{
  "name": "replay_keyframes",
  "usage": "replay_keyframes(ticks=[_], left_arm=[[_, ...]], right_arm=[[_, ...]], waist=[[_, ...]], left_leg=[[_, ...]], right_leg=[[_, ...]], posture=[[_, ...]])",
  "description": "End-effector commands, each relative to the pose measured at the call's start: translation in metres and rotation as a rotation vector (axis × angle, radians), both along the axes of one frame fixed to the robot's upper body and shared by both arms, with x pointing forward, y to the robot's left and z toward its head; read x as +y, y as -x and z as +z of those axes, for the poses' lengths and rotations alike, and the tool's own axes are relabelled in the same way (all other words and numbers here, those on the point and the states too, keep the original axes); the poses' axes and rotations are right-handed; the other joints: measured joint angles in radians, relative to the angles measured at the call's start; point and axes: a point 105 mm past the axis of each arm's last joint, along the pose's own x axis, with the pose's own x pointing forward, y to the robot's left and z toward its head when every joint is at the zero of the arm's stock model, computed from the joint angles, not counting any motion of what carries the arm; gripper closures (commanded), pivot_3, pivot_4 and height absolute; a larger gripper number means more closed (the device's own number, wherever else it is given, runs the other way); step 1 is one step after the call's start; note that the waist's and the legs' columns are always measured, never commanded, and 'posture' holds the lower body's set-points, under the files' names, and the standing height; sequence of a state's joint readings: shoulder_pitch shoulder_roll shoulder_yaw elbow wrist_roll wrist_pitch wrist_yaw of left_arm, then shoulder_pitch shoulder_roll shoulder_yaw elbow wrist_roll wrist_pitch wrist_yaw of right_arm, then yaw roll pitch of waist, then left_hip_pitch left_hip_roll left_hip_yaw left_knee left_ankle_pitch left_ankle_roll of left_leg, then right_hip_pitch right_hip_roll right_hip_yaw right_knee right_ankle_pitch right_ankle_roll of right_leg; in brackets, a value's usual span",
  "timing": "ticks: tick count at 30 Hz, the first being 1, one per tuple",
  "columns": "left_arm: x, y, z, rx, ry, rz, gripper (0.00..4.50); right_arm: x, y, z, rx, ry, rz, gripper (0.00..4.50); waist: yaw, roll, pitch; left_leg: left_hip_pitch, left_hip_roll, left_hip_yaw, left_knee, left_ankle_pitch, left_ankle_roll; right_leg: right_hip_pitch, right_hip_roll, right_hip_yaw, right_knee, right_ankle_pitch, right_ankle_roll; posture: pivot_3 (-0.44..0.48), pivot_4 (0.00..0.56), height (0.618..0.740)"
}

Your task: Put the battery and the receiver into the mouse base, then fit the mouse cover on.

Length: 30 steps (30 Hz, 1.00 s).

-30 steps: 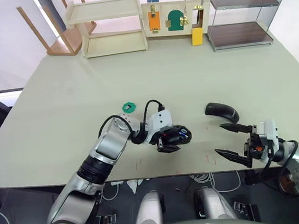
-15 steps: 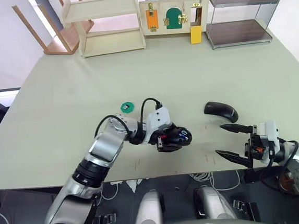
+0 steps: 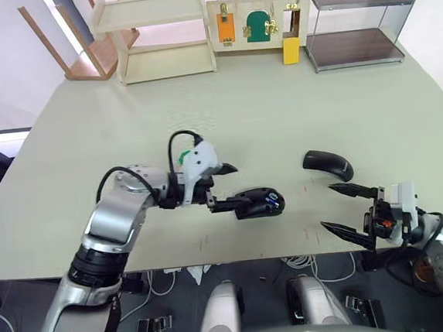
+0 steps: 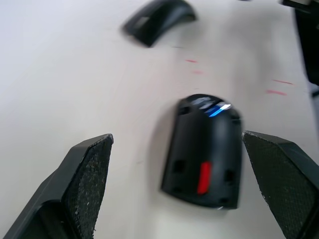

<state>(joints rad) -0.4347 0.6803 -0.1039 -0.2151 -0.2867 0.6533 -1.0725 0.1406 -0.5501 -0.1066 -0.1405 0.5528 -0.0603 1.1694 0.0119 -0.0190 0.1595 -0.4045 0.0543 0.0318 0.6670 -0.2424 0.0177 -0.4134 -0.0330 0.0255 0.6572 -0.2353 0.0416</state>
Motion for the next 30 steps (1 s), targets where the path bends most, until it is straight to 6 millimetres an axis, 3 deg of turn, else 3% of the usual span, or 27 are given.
replay_keyframes(ticks=[1,7,13,21,30], left_arm=[[0.018,-0.006,0.014,-0.07,0.057,0.104,0.06],[0.07,-0.016,0.014,-0.12,0.117,0.391,0.06],[0.099,-0.023,0.009,-0.187,0.161,0.552,0.06],[0.114,-0.036,0.006,-0.198,0.18,0.566,0.06],[0.114,-0.044,0.004,-0.174,0.205,0.453,0.06]], right_arm=[[-0.006,0.001,0.012,-0.059,-0.021,-0.026,0.0],[-0.002,-0.001,0.014,-0.07,-0.066,-0.047,0.0],[0.002,0.0,0.013,-0.074,-0.084,-0.056,0.0],[0.002,-0.001,0.014,-0.09,-0.086,-0.067,0.0],[0.003,0.004,0.01,-0.099,-0.1,-0.101,0.0]], waist=[[0.0,0.0,0.001],[-0.003,0.0,0.002],[0.003,0.0,0.002],[0.002,-0.001,0.003],[0.001,-0.001,0.003]], left_leg=[[0.0,0.0,0.0,0.0,0.0,0.0],[0.001,0.001,0.001,-0.001,0.0,0.0],[0.001,0.0,0.002,0.0,0.0,0.0],[0.002,0.001,0.003,0.0,0.0,0.0],[0.002,0.001,0.003,-0.001,0.0,0.0]], right_leg=[[0.0,0.0,0.0,0.0,0.0,0.0],[0.0,0.0,0.0,0.001,0.0,0.0],[0.0,-0.001,0.0,0.001,0.0,0.0],[0.0,-0.001,0.001,0.001,0.0,0.0],[0.0,-0.001,0.001,0.001,0.0,0.0]], posture=[[0.0,0.15,0.74],[0.0,0.15,0.74],[0.0,0.15,0.74],[0.0,0.15,0.74],[0.0,0.15,0.74]])
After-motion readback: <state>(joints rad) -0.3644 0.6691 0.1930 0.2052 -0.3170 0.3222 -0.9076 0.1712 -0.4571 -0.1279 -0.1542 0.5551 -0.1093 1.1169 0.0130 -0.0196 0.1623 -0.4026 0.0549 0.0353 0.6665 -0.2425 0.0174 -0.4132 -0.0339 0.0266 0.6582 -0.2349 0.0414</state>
